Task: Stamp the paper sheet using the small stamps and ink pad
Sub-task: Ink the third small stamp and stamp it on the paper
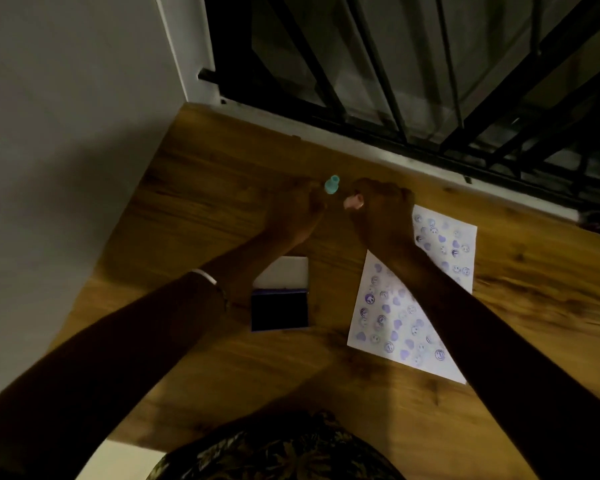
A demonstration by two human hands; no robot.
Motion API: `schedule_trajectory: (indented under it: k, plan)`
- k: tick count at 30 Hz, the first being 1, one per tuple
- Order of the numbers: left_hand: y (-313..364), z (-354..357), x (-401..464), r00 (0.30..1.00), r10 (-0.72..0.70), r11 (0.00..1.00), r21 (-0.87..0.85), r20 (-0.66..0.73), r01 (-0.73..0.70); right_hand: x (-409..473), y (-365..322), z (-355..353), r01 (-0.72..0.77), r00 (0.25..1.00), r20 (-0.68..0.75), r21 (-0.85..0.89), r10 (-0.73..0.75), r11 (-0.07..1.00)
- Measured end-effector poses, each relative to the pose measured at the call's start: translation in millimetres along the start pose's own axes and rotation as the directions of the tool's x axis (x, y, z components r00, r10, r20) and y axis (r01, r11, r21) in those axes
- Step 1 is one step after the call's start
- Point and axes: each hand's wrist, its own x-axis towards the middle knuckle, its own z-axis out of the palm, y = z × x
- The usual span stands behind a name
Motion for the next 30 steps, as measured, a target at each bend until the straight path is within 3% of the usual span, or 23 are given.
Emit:
schedule_trajectory:
  k: [6, 14, 20, 25, 30]
  plan:
    - [-9, 16, 30, 0.995, 0.085, 0.976, 0.205, -0.05, -0.073, 24, 11, 21, 0.005, 0.999, 0.05, -0.089, -0.001, 0.996]
    - [-11, 32, 47, 0.986, 0.108, 0.955, 0.289, -0.125, -0.068, 43, 25, 46, -0.029, 0.996, 0.082, -0.096, 0.037, 0.995]
    - [-13, 32, 48, 0.986, 0.061, 0.978, 0.205, -0.157, -0.028, 42, 24, 50, -0.07, 0.996, 0.052, 0.011, 0.069, 0.997]
    - [-8, 23, 39, 0.983, 0.06, 0.998, 0.008, -0.175, -0.06, 38, 24, 46, -0.076, 0.995, 0.073, 0.009, 0.075, 0.997]
    - [-4, 11, 16, 0.987, 0.042, 0.989, -0.131, -0.157, -0.063, 22, 2, 21, -0.046, 0.995, -0.081, 0.091, 0.054, 0.995]
